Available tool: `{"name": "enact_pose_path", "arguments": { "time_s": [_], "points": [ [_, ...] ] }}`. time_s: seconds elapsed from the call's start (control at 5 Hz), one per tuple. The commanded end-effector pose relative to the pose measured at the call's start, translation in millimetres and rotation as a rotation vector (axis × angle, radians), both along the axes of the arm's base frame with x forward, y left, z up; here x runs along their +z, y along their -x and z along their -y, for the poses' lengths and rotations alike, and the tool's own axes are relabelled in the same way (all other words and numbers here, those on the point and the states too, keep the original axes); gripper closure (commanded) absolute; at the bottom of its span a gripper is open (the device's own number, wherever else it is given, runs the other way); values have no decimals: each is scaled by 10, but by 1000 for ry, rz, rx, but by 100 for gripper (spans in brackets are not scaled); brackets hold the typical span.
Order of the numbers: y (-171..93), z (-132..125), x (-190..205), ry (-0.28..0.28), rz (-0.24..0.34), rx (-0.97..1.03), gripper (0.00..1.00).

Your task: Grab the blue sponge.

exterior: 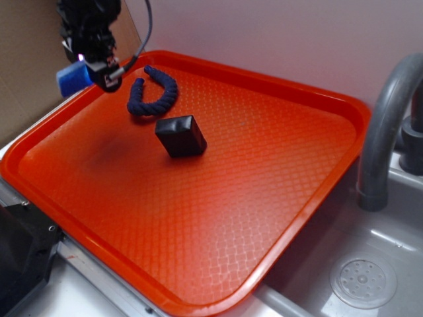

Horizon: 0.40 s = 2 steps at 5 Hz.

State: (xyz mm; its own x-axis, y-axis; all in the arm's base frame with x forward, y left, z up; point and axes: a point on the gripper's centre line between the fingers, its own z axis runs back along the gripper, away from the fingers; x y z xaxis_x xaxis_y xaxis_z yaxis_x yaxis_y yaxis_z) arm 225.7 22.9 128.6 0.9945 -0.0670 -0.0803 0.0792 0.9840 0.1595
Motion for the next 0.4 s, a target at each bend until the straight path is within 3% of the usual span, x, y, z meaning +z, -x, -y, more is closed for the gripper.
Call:
{"name": "enact_pose_path", "arguments": {
  "time_s": [0.0,0.2],
  "points": [
    [137,435,900,161,156,-36,100],
    [119,412,1064,235,155,-50,100]
  ]
}}
